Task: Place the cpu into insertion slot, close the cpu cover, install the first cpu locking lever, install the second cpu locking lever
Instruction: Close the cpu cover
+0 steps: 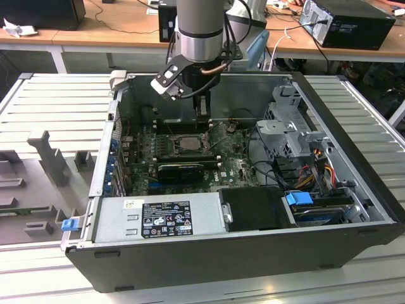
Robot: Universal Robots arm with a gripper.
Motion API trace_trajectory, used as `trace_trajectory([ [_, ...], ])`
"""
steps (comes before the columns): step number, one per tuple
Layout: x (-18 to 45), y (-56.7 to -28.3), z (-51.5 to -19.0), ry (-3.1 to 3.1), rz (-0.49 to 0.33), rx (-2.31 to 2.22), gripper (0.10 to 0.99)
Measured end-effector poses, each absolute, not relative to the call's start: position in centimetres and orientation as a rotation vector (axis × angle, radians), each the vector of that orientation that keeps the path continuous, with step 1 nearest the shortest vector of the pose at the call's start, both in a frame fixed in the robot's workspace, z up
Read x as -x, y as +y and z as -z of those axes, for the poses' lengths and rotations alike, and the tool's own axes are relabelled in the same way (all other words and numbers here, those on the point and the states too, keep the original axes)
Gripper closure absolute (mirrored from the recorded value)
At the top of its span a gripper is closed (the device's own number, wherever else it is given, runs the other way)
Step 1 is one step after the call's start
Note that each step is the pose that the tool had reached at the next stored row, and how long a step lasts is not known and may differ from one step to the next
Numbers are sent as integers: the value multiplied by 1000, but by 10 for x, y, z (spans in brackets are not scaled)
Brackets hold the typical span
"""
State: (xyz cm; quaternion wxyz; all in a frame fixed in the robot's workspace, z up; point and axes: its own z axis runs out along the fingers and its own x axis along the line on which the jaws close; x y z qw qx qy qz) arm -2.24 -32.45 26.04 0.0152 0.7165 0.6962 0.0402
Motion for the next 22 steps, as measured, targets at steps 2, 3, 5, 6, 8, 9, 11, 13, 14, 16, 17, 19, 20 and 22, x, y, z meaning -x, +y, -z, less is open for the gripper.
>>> trace_trajectory([
  [2,21,-325,-261,2166,-125,-2229,980],
  [3,21,-324,-262,2166,-125,-2230,980],
  [5,21,-325,-265,2166,-125,-2230,980],
  [6,21,-325,-267,2166,-125,-2230,980],
  [8,20,-324,-268,2166,-125,-2229,980],
  [9,19,-324,-268,2166,-125,-2230,980],
  [11,13,-325,-268,2166,-125,-2230,980],
  [13,3,-324,-268,2166,-125,-2229,980],
  [14,-4,-325,-268,2166,-124,-2230,980],
  [16,-12,-325,-268,2166,-124,-2230,980],
  [17,-20,-324,-267,2167,-124,-2230,980],
  [19,-32,-324,-265,2168,-121,-2231,980],
  [20,-41,-324,-263,2172,-118,-2230,980],
  [22,-52,-323,-259,2175,-114,-2232,980],
])
